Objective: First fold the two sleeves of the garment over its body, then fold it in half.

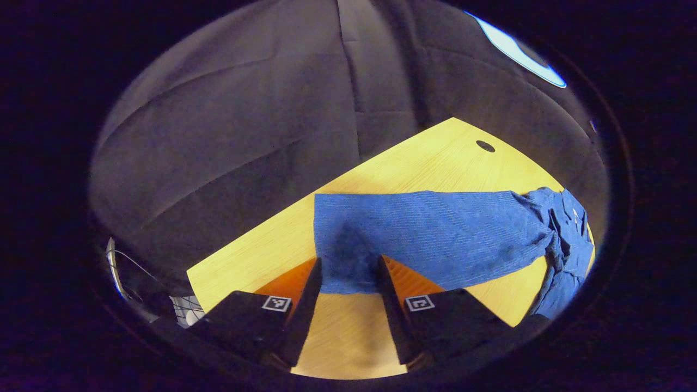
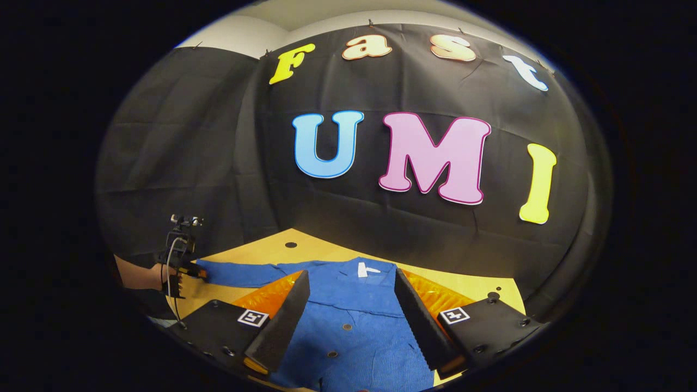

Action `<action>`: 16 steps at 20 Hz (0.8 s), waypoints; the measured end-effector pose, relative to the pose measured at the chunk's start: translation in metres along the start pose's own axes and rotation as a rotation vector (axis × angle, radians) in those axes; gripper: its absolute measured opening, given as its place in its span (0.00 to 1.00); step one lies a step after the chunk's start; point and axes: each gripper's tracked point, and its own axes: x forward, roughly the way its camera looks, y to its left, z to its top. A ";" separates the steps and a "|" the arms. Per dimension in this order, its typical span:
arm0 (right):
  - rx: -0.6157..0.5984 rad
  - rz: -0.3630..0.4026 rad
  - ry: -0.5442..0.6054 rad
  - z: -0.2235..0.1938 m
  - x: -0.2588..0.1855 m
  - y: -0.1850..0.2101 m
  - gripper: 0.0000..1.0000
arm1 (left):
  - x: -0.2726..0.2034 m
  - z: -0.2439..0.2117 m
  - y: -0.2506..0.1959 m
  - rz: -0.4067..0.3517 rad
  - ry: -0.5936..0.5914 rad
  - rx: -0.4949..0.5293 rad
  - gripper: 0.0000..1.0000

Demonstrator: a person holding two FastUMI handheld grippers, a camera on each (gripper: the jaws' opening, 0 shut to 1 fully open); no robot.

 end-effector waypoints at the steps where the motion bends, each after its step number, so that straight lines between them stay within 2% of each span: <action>1: 0.001 -0.003 -0.004 0.000 0.000 -0.001 0.98 | -0.004 0.002 -0.004 -0.021 -0.010 -0.003 0.50; 2: 0.004 -0.003 -0.010 -0.001 -0.003 -0.002 0.98 | 0.005 0.005 -0.006 -0.008 -0.023 -0.013 0.46; 3: 0.009 -0.004 -0.009 -0.003 -0.004 -0.003 0.98 | 0.000 0.002 -0.010 -0.005 -0.026 -0.012 0.21; 4: 0.013 -0.002 -0.001 -0.007 -0.006 -0.002 0.98 | -0.001 0.002 -0.012 0.000 -0.032 -0.004 0.22; 5: 0.015 -0.005 0.010 -0.010 -0.007 -0.004 0.98 | -0.003 0.004 -0.012 0.002 -0.036 0.009 0.08; 6: 0.016 -0.007 0.013 -0.012 -0.009 -0.005 0.98 | 0.000 0.005 -0.016 -0.017 -0.036 0.013 0.08; 8: 0.012 -0.019 0.003 -0.012 -0.010 -0.012 0.98 | 0.000 0.008 -0.020 -0.037 -0.040 -0.003 0.00; 12: 0.023 -0.035 0.026 -0.022 -0.010 -0.020 0.98 | -0.007 0.013 -0.017 -0.051 -0.030 -0.070 0.00; 16: 0.044 -0.054 0.040 -0.027 -0.010 -0.030 0.98 | -0.029 0.034 -0.026 -0.066 -0.078 -0.040 0.00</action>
